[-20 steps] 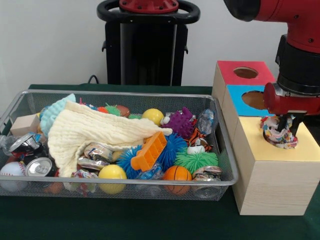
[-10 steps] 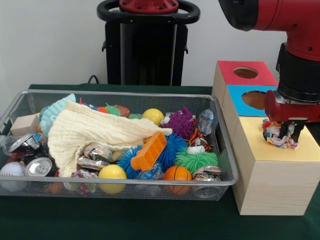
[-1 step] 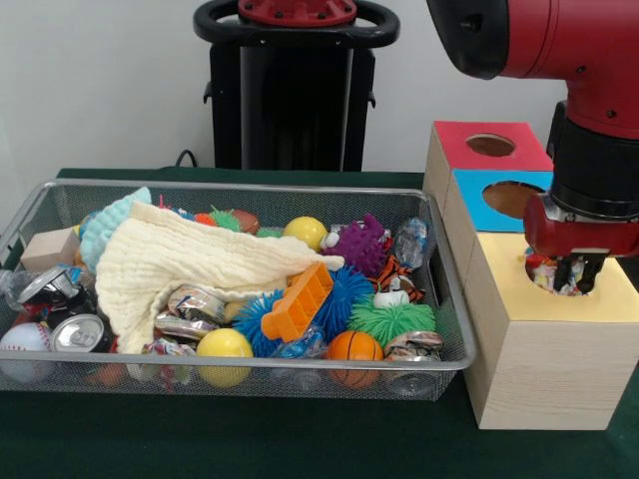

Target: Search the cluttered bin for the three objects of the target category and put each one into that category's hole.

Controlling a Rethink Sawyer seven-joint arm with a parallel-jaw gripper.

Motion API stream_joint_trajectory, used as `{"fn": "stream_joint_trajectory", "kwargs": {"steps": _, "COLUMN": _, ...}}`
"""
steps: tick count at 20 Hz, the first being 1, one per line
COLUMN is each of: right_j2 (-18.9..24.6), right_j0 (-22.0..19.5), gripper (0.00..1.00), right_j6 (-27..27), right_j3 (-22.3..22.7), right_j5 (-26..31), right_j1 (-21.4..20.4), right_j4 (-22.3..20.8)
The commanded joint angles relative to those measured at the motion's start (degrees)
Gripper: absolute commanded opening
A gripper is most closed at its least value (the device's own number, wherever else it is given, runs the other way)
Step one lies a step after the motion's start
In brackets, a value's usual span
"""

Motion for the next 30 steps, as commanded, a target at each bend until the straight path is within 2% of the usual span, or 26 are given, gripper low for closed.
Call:
{"fn": "stream_joint_trajectory", "kwargs": {"steps": 1, "right_j2": 2.18, "right_j0": -2.26, "gripper": 0.00, "right_j6": 11.48, "right_j3": 1.81, "right_j5": -4.16, "right_j1": 4.52, "right_j4": 0.94}}
{"fn": "stream_joint_trajectory", "kwargs": {"steps": 6, "right_j2": 1.65, "right_j0": -2.02, "gripper": 0.00, "right_j6": 11.16, "right_j3": 2.00, "right_j5": -4.09, "right_j1": 4.34, "right_j4": 0.87}}
{"fn": "stream_joint_trajectory", "kwargs": {"steps": 7, "right_j2": 1.23, "right_j0": -1.74, "gripper": 1.00, "right_j6": 11.37, "right_j3": 1.99, "right_j5": -3.83, "right_j1": 4.29, "right_j4": 0.91}}
{"fn": "stream_joint_trajectory", "kwargs": {"steps": 22, "right_j2": 0.11, "right_j0": -1.10, "gripper": 1.00, "right_j6": 11.92, "right_j3": 0.33, "right_j5": -0.27, "right_j1": 4.75, "right_j4": 1.76}}
{"fn": "stream_joint_trajectory", "kwargs": {"steps": 25, "right_j2": 1.00, "right_j0": -1.86, "gripper": 1.00, "right_j6": 11.29, "right_j3": 1.10, "right_j5": -1.10, "right_j1": 3.92, "right_j4": 2.15}}
{"fn": "stream_joint_trajectory", "kwargs": {"steps": 30, "right_j2": 0.65, "right_j0": -1.99, "gripper": 1.00, "right_j6": 11.12, "right_j3": 0.98, "right_j5": 1.76, "right_j1": 1.62, "right_j4": 2.59}}
